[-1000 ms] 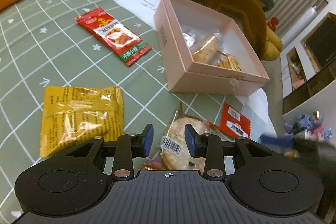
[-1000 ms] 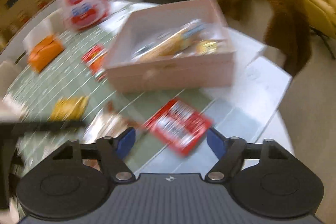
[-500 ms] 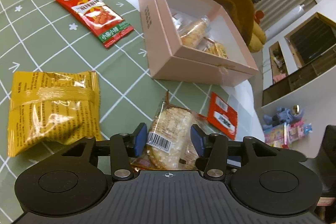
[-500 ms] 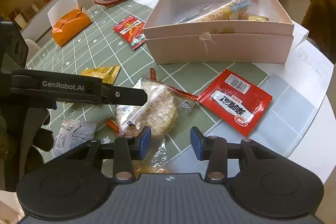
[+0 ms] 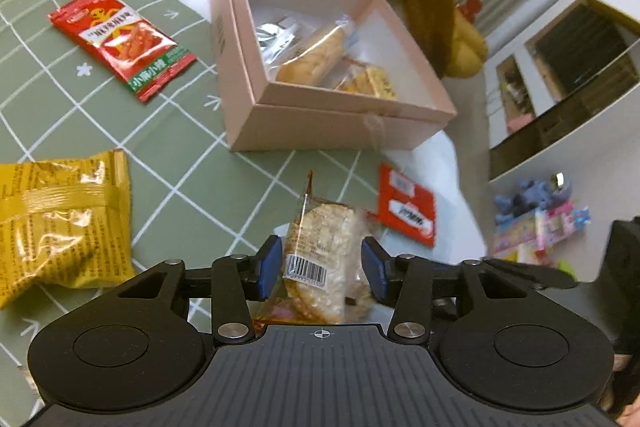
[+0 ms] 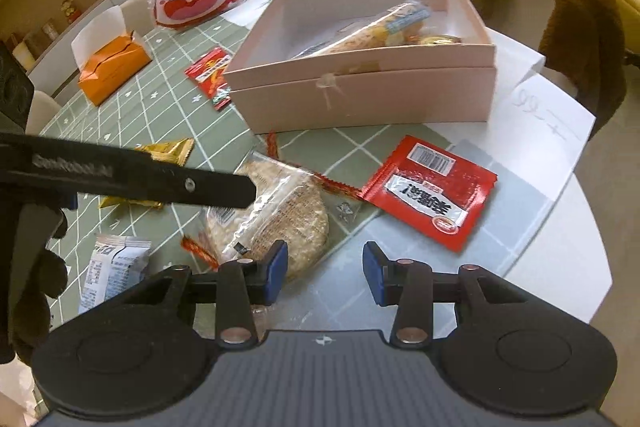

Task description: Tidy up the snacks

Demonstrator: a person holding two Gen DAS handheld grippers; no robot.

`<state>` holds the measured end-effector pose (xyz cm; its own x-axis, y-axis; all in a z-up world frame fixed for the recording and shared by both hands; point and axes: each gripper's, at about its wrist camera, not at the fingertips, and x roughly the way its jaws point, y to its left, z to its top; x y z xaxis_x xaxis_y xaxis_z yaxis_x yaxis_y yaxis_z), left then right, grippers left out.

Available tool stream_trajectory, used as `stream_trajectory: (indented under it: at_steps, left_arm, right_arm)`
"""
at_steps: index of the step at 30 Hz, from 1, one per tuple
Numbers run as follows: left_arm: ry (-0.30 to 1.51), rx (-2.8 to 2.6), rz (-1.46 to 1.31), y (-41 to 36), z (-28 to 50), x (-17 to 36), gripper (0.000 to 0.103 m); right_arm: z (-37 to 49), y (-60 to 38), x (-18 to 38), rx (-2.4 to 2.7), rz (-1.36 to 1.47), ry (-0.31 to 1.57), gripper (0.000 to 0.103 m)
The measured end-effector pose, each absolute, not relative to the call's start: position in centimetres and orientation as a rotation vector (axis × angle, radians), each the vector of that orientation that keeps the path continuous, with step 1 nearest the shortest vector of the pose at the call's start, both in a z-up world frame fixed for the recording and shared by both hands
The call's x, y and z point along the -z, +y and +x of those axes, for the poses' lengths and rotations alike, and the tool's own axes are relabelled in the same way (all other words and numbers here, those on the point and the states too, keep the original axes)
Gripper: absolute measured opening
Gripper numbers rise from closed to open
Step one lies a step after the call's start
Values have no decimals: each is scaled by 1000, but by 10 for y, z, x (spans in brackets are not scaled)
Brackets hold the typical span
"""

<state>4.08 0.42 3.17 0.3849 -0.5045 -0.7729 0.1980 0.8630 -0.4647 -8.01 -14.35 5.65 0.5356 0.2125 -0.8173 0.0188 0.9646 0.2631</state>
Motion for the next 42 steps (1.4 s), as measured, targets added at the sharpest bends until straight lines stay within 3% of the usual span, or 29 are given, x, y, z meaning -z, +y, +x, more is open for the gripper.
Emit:
stream_trajectory:
  at_steps: [3, 5, 8, 13, 24, 25, 27, 28, 29, 42]
  left_arm:
    - [1083, 419, -280, 4, 37, -33, 48]
    - [1088, 398, -268, 5, 37, -33, 48]
    - [1075, 369, -253, 10, 32, -38, 48]
    - [1041, 303, -289, 28, 23, -51, 48]
    - [1040, 256, -392, 61, 18, -44, 48]
    - [1050, 270, -416, 61, 19, -38, 48]
    - [1064, 288, -458, 58, 19, -26, 48]
    - [1069, 293, -472, 56, 20, -22, 48]
    - [1071, 299, -486, 53, 21, -17, 47]
    - [1016, 402, -509, 33, 24, -37, 53]
  right_arm:
    - [-82, -141, -59, -105, 237, 1009, 44]
    - [-81, -137, -62, -118, 228, 1013, 62]
    - [-78, -125, -65, -138, 213, 1013, 74]
    - [-60, -102, -53, -143, 228, 1076, 79]
    - [-51, -104, -80, -194, 128, 959, 81]
    - [-53, -113, -83, -171, 132, 954, 80]
    - [-55, -125, -81, -138, 145, 973, 66]
    - [-55, -127, -77, -143, 159, 995, 46]
    - [-55, -129, -73, -150, 184, 1019, 36]
    - [-64, -129, -53, -129, 202, 1020, 26]
